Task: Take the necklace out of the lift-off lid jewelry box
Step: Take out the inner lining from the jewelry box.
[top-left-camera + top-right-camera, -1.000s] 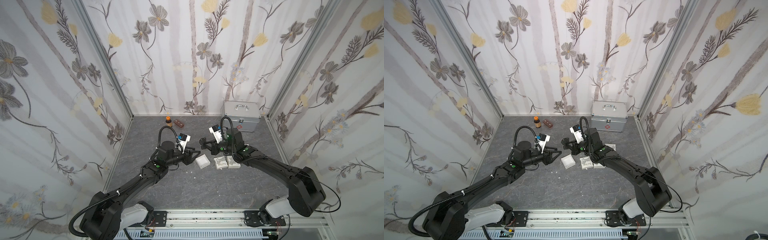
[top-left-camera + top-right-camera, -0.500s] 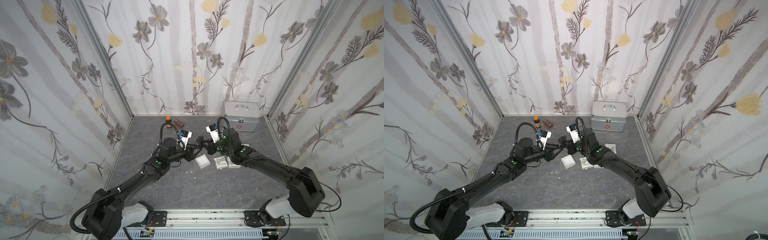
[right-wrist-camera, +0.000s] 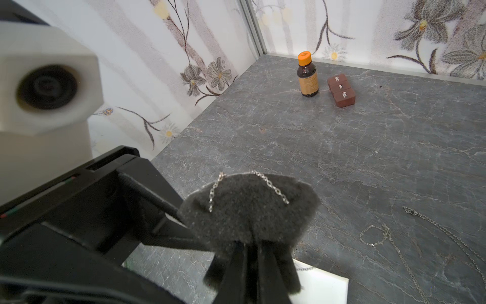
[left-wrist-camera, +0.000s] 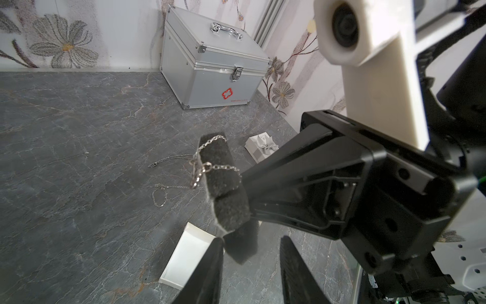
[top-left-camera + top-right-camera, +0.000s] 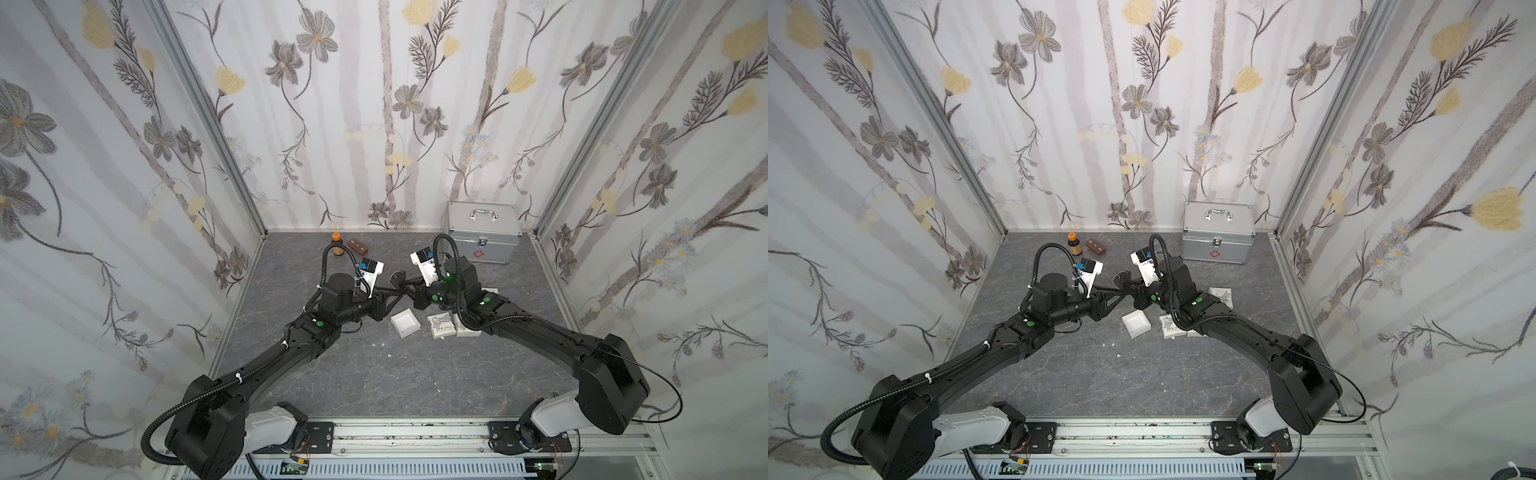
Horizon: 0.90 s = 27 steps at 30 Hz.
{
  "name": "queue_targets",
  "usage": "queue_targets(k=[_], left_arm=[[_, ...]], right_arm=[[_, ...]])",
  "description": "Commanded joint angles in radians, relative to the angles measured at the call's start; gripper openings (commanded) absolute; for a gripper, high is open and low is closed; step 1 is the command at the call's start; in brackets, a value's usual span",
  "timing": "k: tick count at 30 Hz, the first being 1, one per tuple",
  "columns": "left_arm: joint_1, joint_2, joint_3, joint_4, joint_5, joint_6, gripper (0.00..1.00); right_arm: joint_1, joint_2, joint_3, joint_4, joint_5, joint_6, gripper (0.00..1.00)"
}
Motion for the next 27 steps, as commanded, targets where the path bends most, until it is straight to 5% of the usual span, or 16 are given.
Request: queue_targets(k=[1, 12, 20, 27], left_arm=[[0.001, 0.011, 0.018, 0.013, -0.009, -0.021, 0.36], [0.001, 0.028, 0.032, 0.028, 0.006, -0.033, 0.31], [0.002, 0.023, 0.040, -0.016, -0.038, -0.033, 0.41], [0.003, 0.028, 0.050, -0.023, -0.043, -0.037, 0.39]], right_arm=[[0.008, 0.007, 0.003, 0.059, -0.009, -0.009, 0.07], [0.009, 0.002, -0.006, 0.083, -0.012, -0.004, 0.08], [0.007, 0.000, -0.010, 0.080, 0.043, -0.006, 0.08], [0.007, -0.007, -0.020, 0.094, 0.031, -0.004, 0.08]])
